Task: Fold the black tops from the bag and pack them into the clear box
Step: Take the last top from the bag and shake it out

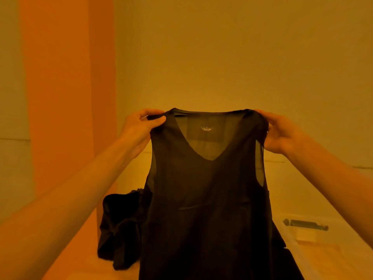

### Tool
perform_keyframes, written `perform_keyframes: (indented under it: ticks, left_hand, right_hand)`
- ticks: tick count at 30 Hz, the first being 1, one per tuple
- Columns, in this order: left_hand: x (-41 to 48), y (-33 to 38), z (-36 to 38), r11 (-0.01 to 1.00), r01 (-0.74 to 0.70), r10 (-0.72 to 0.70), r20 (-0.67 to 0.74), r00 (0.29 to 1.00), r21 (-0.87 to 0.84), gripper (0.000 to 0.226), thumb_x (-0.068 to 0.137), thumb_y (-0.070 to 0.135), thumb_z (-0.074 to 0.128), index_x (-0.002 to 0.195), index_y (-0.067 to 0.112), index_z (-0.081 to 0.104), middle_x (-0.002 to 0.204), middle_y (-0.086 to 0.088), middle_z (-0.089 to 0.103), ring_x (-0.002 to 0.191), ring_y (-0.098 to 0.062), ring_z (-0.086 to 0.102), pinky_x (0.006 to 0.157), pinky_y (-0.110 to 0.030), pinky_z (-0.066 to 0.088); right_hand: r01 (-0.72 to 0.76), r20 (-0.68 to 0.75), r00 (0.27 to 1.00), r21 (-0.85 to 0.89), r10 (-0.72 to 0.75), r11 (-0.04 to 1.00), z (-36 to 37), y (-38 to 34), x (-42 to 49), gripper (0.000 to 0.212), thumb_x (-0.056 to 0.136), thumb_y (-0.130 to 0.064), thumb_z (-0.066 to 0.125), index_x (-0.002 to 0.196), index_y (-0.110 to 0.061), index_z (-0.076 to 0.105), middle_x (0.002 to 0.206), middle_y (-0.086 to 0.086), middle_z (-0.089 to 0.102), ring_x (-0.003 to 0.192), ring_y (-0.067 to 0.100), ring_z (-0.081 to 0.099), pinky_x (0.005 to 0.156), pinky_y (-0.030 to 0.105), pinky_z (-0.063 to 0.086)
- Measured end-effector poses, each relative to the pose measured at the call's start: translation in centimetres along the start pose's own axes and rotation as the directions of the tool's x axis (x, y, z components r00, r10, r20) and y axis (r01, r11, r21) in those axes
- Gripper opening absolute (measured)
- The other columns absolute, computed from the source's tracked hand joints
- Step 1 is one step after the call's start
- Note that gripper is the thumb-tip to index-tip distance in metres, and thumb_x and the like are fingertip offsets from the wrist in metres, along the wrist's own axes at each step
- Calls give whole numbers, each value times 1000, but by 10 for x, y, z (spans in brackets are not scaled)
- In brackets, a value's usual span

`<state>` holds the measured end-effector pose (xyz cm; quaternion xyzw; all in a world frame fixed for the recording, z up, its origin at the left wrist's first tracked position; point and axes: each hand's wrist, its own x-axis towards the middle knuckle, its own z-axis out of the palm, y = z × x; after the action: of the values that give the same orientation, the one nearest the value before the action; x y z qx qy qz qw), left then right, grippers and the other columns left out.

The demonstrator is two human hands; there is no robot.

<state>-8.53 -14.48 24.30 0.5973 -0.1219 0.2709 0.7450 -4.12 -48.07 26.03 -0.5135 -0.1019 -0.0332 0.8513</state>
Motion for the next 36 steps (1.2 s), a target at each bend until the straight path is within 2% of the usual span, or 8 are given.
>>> perform_keyframes:
  ticks: [5, 9, 14, 21, 24, 28, 32, 36]
  left_hand:
    - [5, -1, -6, 998, -48, 46, -57, 997, -37, 15, 89, 4, 74, 99, 14, 73, 104, -6, 72, 97, -16, 71, 74, -23, 57]
    - [6, -2, 0, 997, -28, 22, -79, 997, -75, 10, 87, 10, 78, 95, 14, 73, 98, -6, 73, 90, -15, 72, 74, -24, 57]
    - [16, 1, -1, 979, 80, -96, -78, 992, -186, 10, 88, 5, 74, 97, 11, 73, 91, -6, 74, 85, -15, 73, 69, -23, 58]
    - [13, 3, -8, 985, -74, 81, -37, 996, 158, 8, 89, 10, 75, 92, 17, 73, 91, -2, 71, 89, -12, 69, 70, -21, 54]
    - [12, 10, -6, 965, -101, 109, -20, 994, 241, 7, 86, 14, 78, 90, 19, 74, 88, 3, 72, 86, -8, 69, 71, -21, 53]
    - [9, 26, -10, 996, -75, 71, 86, 994, 50, 7, 74, 16, 79, 72, 23, 79, 77, 4, 74, 78, -8, 71, 67, -19, 54]
    - [8, 34, -18, 990, -143, 137, 193, 972, 15, 14, 73, 19, 73, 62, 24, 78, 70, 6, 71, 73, -7, 67, 67, -16, 54]
    - [10, 43, -28, 916, -259, 175, 275, 945, 307, 14, 89, 29, 67, 77, 25, 73, 78, 7, 65, 79, -7, 60, 76, -21, 48]
  right_hand:
    - [-37, -11, 999, -37, 36, 999, 2, -7, -5, 18, 96, -17, 66, 113, -13, 69, 82, 9, 76, 69, 25, 76, 55, 37, 62]
    - [30, 32, 999, -56, -28, 998, 4, -10, -2, 23, 95, -15, 66, 117, -18, 70, 108, 5, 67, 91, 20, 71, 72, 34, 63]
    - [203, 48, 979, -152, -197, 967, 4, -12, 0, 17, 92, -8, 67, 104, -19, 72, 99, 2, 71, 92, 14, 70, 78, 22, 60]
    - [428, 96, 884, -556, -457, 713, -7, -20, -4, 2, 89, -17, 75, 89, -17, 73, 89, 2, 69, 86, 13, 65, 79, 28, 55]
    - [434, 132, 884, -589, -449, 682, -5, -25, -6, 3, 91, -21, 74, 89, -20, 72, 89, 0, 67, 86, 11, 62, 79, 27, 49]
    - [454, 221, 891, -469, -398, 757, -4, -36, -13, 13, 97, -13, 63, 84, -16, 66, 80, -4, 63, 78, 7, 60, 72, 21, 46]
    - [463, 317, 877, -352, -361, 814, -1, -43, -25, 19, 98, -8, 57, 80, -15, 59, 72, -4, 61, 67, 7, 59, 62, 19, 47]
    - [486, 437, 860, -543, -263, 685, -1, -57, -35, 7, 94, -11, 62, 91, -11, 69, 87, 3, 68, 82, 12, 63, 78, 25, 45]
